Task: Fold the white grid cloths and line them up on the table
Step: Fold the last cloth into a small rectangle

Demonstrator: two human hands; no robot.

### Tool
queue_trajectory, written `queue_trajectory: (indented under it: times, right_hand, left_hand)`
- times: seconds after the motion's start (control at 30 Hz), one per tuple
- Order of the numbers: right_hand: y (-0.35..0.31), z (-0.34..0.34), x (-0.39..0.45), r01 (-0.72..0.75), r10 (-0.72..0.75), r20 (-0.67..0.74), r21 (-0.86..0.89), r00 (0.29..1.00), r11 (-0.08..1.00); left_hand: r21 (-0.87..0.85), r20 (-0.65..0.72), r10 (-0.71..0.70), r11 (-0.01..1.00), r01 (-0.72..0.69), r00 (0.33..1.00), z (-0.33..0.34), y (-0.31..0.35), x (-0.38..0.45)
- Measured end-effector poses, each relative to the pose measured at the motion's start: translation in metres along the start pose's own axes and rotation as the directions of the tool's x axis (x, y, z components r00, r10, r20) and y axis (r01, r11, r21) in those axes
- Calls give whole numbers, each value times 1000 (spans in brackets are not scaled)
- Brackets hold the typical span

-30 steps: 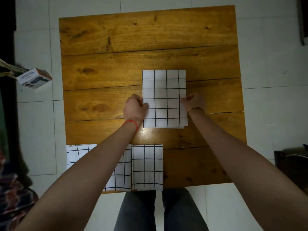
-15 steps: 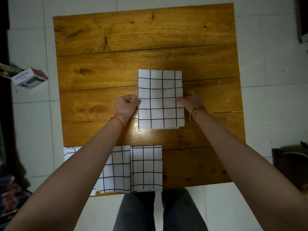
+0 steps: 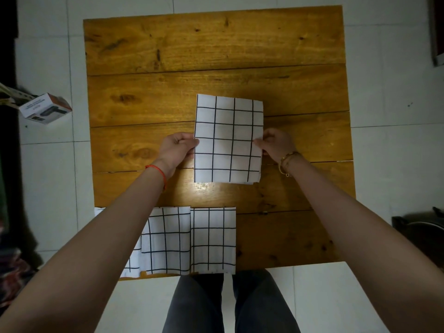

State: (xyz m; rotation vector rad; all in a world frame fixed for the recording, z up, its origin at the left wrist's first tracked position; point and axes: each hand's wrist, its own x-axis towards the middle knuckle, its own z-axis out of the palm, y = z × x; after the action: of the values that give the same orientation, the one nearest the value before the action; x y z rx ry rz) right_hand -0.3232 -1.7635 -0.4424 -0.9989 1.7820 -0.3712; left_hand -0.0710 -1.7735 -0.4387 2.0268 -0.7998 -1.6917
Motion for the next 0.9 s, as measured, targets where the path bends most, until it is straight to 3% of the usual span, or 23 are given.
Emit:
queue_trajectory:
  times: [0.13,0.23,0.33,0.4,0.5,0.67,0.73,0.9]
  right_hand:
    - [-3,-2,-5,-30,21,62,140,998,990]
    - [-3,-3,-8,-9,6,16,179,1000,984]
    - [-4,-6,-12,34,-29,-39,147,999,989]
    - [-6,-8,-14,76,-68,-68,136,995,988]
    - [-13,-11,-18,112,-92,-122,165,988,980]
    - [-23,-17,-27,302,-263,-272,113,926,947]
    - [-30,-21,-33,367,-314,-303,137,900,920]
    - [-41,-25,-46,328,-227,-302,347,926,879]
  left_hand:
    - [-44,39,40,998,-38,998,-3,2,-7]
    - [-28,1,205,978,-205,979,-2,4,-14]
    - [29,-26,425,905,-424,905,-5,3,-21]
    - [168,-48,542,832,-528,839,-7,5,-28]
    - [376,-100,655,722,-581,749,-9,13,-40]
    - [482,-81,777,579,-658,624,-15,19,-47]
    - [419,-72,766,605,-677,639,-16,22,-50]
    - [11,6,547,837,-547,837,-12,26,-58]
